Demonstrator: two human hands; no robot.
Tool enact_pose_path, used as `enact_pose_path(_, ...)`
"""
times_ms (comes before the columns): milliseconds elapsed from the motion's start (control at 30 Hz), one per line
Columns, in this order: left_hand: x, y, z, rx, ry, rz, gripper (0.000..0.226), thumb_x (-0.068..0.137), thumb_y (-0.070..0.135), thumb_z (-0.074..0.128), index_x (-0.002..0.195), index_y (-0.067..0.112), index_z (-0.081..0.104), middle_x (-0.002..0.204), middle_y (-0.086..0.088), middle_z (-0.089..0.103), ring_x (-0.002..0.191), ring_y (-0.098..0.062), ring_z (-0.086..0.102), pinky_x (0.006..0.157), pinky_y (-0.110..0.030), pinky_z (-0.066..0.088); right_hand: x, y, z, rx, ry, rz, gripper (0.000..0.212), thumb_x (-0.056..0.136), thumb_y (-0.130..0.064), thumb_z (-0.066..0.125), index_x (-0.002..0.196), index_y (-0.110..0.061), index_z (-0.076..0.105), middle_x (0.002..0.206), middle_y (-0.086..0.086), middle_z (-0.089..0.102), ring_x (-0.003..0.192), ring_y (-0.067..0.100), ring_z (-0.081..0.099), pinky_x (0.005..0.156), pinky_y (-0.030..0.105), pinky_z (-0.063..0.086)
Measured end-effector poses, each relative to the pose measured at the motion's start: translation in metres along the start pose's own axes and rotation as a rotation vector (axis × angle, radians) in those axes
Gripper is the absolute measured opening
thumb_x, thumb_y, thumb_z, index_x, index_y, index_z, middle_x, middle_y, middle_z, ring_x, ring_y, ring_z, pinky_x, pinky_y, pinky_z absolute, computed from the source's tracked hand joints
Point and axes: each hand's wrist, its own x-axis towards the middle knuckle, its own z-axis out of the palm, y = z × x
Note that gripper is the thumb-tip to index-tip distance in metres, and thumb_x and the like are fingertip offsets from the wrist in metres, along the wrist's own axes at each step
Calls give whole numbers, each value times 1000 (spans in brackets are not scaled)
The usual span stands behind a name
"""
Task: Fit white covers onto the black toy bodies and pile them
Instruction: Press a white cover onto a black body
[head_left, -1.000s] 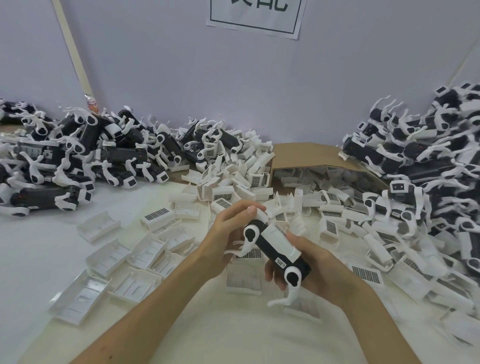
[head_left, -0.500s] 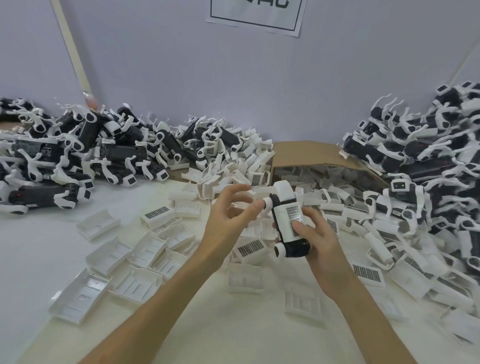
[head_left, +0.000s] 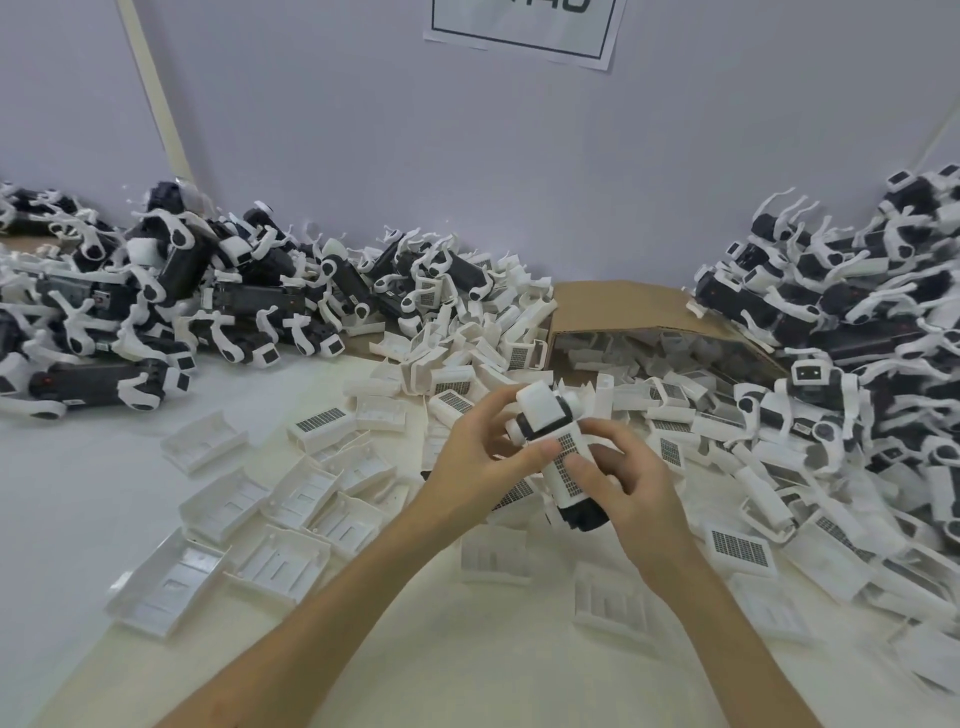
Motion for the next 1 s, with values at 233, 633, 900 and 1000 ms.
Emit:
enact_pose_path(233, 0, -4, 2, -47, -10, 18, 38, 92, 10, 72, 123, 26, 57, 107, -4, 75, 92, -23, 75, 79, -41, 62, 0, 0, -2, -75, 44, -59, 29, 81, -29, 72, 109, -30, 65, 86, 3, 77, 68, 20, 73, 49, 29, 55)
enact_pose_path(633, 5, -11, -4, -197, 34, -97, 38, 86, 22, 79, 120, 28, 63, 107, 2, 75, 96, -22, 75, 75, -31, 61, 1, 6, -4, -355, 17, -163, 36, 76, -31, 85, 105, -40, 67, 92, -21, 71, 88, 5, 67, 77, 11, 46)
enact_pose_path(900, 4, -15, 0, -260, 134, -177, 31, 87, 19, 78, 115, 15, 67, 103, -8, 74, 90, -19, 75, 70, -27, 60, -2, 3, -1, -406, -8, -203, 23, 85, -38, 66, 106, -47, 61, 94, -34, 68, 89, -9, 63, 75, 3, 42)
enact_pose_path(1000, 4, -15, 0, -245, 129, -171, 30, 87, 21, 77, 115, 14, 67, 102, -8, 74, 89, -21, 76, 70, -29, 61, -1, 2, -1, -404, 4, -198, 21, 87, -40, 62, 108, -45, 62, 96, -36, 67, 91, -10, 62, 76, 4, 42)
